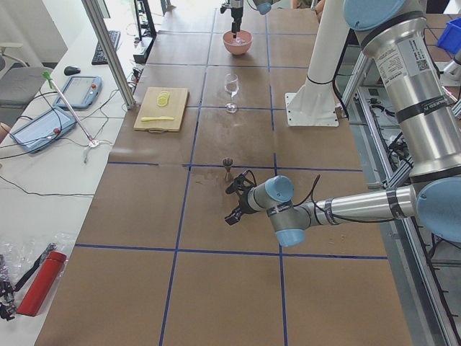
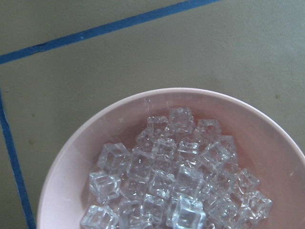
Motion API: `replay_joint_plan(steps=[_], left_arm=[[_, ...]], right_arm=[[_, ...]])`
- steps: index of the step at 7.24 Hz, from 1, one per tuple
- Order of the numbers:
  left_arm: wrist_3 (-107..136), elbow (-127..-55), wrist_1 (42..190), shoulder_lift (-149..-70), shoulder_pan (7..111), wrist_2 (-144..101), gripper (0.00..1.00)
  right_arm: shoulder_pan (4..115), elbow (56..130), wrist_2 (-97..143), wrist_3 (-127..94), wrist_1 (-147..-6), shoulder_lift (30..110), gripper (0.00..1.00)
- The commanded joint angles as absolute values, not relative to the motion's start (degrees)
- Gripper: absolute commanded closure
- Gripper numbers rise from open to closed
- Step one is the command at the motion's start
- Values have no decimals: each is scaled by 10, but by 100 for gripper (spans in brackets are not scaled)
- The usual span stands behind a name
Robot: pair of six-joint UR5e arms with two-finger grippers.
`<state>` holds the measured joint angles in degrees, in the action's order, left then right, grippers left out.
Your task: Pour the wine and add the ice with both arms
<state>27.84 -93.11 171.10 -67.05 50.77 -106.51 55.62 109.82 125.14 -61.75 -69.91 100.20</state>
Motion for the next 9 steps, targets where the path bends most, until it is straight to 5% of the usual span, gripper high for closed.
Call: replay_joint_plan(steps=[1,2,4,6,9], left_arm=[[279,-933,1711,-673,511,-1066,0],[281,-932,1711,-674,511,-1064,0],[282,-933,1711,-674,511,-1063,0],[283,-933,1712,-673,512,-1063,0],[284,-934,1713,-672,512,-1062,0]], right_arm=[[538,1093,1226,-632,-700,1005,6],[537,1086,1226,-632,-699,1005,9],[538,1081,1225,-632,-700,1000,31],[538,1080,1226,-633,-700,999,95],[545,1107,1231,-631,-700,1005,100]])
